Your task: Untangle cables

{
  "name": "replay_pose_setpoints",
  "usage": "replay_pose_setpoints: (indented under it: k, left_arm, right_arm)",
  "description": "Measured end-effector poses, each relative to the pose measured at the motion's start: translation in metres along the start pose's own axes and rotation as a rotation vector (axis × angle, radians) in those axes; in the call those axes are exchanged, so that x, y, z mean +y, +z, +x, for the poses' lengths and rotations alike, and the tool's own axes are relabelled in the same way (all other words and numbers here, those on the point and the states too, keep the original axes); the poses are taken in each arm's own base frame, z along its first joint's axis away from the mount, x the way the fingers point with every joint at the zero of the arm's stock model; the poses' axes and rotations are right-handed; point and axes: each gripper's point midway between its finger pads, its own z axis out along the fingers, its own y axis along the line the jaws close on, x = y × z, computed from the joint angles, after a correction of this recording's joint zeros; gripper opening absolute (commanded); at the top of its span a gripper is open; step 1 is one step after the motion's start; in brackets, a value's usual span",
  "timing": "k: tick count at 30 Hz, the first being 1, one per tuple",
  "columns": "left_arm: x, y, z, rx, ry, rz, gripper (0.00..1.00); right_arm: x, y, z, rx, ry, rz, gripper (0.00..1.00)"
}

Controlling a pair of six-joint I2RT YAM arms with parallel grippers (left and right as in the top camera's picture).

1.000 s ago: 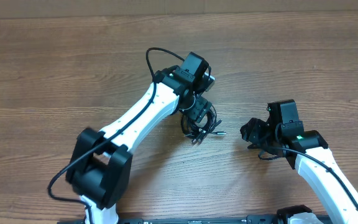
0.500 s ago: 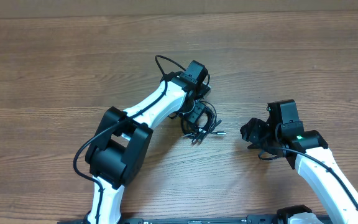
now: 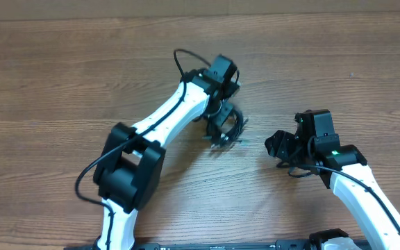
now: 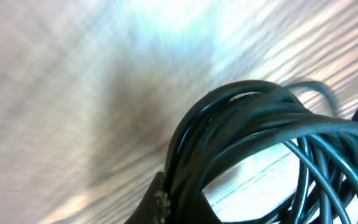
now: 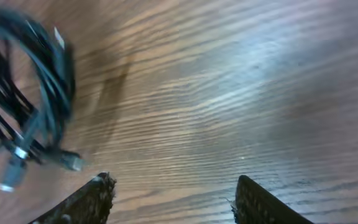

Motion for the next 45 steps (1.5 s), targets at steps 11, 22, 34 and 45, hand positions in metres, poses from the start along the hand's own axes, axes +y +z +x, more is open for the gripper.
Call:
replay_pose_setpoints:
  k: [11,22,34,45]
  left_arm:
    - [-0.012,-0.105,-0.036,-0.235,0.031,-0.015,0.04]
    - [-0.031,-0.107,-0.038,-0.245,0.099,-0.12,0.04]
    - [-0.043,-0.108,-0.039,-0.255,0.11,-0.126,0.04]
    - [-0.06,-0.119,-0.047,-0.29,0.1,-0.028,0.04]
  right_arm:
    - [0.067,-0.049,-0.057,-0.149,-0.168,-0.16,0.47]
    - [0.096,-0.048,-0.045,-0.144,-0.26,-0.218,0.46]
    - [0.092,-0.047,-0.047,-0.157,-0.26,-0.191,0.3]
    - [0.087,-0.045,-0.045,-0.144,-0.25,-0.169,0.04]
